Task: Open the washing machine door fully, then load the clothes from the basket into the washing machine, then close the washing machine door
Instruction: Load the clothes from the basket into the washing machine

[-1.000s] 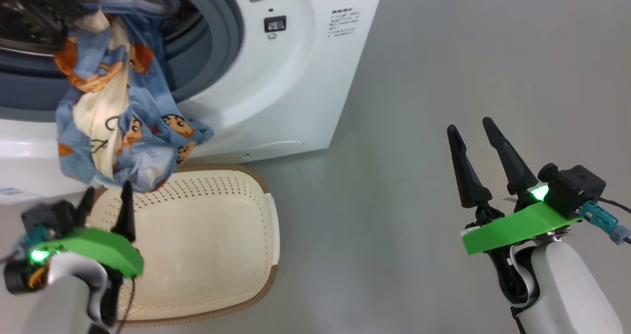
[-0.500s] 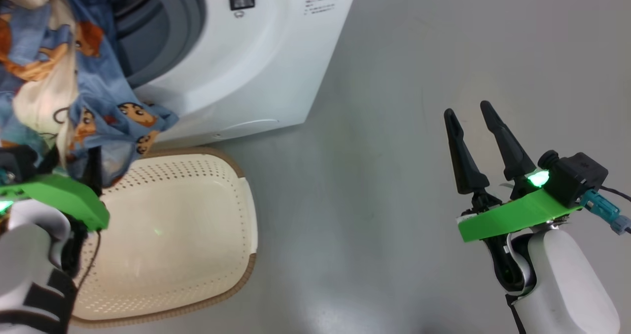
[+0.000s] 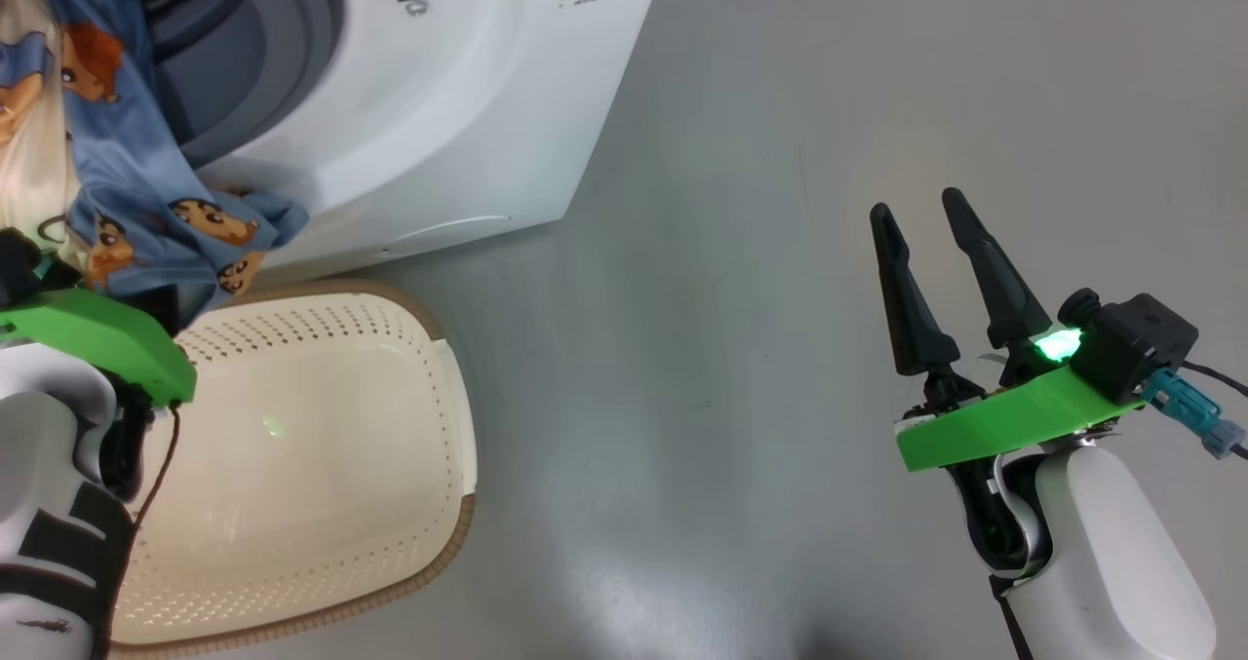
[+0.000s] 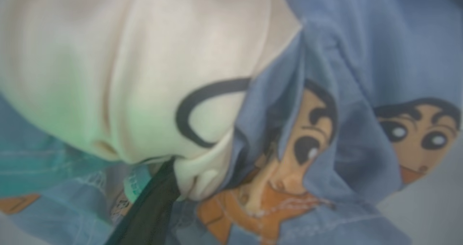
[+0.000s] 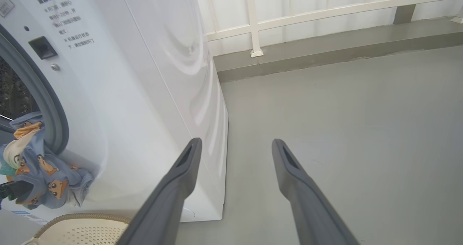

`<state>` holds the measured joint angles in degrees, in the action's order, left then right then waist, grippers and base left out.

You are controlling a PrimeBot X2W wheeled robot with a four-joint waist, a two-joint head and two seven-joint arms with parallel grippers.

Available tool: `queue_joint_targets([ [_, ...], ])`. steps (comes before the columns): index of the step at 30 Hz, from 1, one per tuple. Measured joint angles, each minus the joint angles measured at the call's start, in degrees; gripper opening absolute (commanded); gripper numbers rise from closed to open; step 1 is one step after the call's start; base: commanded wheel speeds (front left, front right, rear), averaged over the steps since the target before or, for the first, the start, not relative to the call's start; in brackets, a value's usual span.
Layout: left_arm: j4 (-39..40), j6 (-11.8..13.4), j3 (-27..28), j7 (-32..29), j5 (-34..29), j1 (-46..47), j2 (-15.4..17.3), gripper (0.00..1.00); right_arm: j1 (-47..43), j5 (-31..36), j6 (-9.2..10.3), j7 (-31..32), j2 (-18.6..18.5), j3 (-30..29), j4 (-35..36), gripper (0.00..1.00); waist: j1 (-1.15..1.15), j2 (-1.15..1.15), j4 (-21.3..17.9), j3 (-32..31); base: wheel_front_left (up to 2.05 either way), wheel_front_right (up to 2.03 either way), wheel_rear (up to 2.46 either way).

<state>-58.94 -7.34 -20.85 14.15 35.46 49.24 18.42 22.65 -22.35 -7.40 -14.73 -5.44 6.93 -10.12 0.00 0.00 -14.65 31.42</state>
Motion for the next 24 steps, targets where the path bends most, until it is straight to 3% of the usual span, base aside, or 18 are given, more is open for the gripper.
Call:
queue_joint_targets([
  [2, -0.3, 0.0, 0.1, 0.1, 0.7, 0.0, 0.0, 1.00, 0.0, 0.0, 0.00, 0.0, 0.0, 0.0, 0.0, 1.00, 0.00, 0.00, 0.0, -0.1, 0.00, 0.00, 0.00],
  [3, -0.3, 0.0, 0.3, 0.1, 0.9, 0.0, 0.0, 0.86, 0.0, 0.0, 0.00, 0.0, 0.0, -0.1, 0.0, 1.00, 0.00, 0.00, 0.0, -0.2, 0.00, 0.00, 0.00],
  [5, -0.2, 0.0, 0.8, 0.1, 1.1, 0.0, 0.0, 0.04, 0.0, 0.0, 0.00, 0.0, 0.0, -0.2, 0.0, 1.00, 0.00, 0.00, 0.1, -0.3, 0.00, 0.00, 0.00],
  [6, -0.1, 0.0, 0.9, 0.1, 1.1, 0.0, 0.0, 0.00, 0.0, 0.0, 0.00, 0.0, 0.0, -0.3, 0.0, 1.00, 0.00, 0.00, 0.2, -0.3, 0.00, 0.00, 0.00],
  [13, 1.9, 0.0, 0.9, 0.1, 1.2, -0.7, -0.4, 0.00, 0.0, 0.1, 0.00, 0.0, 0.0, -0.3, 0.0, 1.00, 0.00, 0.00, 1.3, -1.1, 0.00, 0.00, 0.00],
  [24, 11.8, 0.0, 1.6, 0.3, 1.2, -7.9, -0.6, 0.00, -0.1, 0.1, 0.00, 0.0, -0.1, -0.3, -0.3, 1.00, 0.00, 0.00, 3.0, -3.5, 0.00, 0.00, 0.00],
])
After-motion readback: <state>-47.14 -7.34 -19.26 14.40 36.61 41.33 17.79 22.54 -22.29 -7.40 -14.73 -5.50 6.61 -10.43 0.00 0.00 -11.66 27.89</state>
